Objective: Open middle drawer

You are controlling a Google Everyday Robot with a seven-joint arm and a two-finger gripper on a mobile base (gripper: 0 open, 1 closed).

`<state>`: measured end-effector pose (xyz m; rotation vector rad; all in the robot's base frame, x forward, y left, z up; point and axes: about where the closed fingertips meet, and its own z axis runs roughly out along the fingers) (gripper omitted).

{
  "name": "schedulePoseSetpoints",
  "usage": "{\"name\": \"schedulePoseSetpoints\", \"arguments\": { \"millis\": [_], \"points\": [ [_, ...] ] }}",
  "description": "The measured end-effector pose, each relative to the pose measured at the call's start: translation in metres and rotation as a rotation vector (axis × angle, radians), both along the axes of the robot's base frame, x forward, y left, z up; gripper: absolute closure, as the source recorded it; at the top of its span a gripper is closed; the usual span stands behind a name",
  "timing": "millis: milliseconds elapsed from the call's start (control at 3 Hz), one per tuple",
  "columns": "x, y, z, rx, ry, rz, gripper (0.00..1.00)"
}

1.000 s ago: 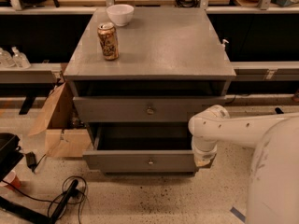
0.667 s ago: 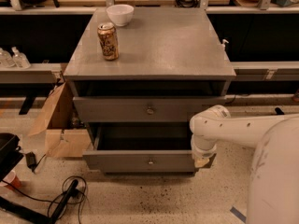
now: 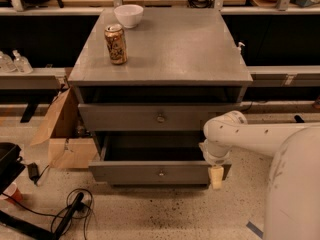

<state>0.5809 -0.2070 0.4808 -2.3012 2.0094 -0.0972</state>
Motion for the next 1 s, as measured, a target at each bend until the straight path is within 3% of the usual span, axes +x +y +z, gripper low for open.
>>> {"name": "schedulePoseSetpoints", "arguments": {
  "millis": [333, 1000],
  "points": [
    [0.001, 0.000, -0.004, -0.012, 0.009, -0.007, 0.00],
    [0.020, 0.004, -0.041, -0.026, 0.093, -0.064, 0.00]
  ]
}}
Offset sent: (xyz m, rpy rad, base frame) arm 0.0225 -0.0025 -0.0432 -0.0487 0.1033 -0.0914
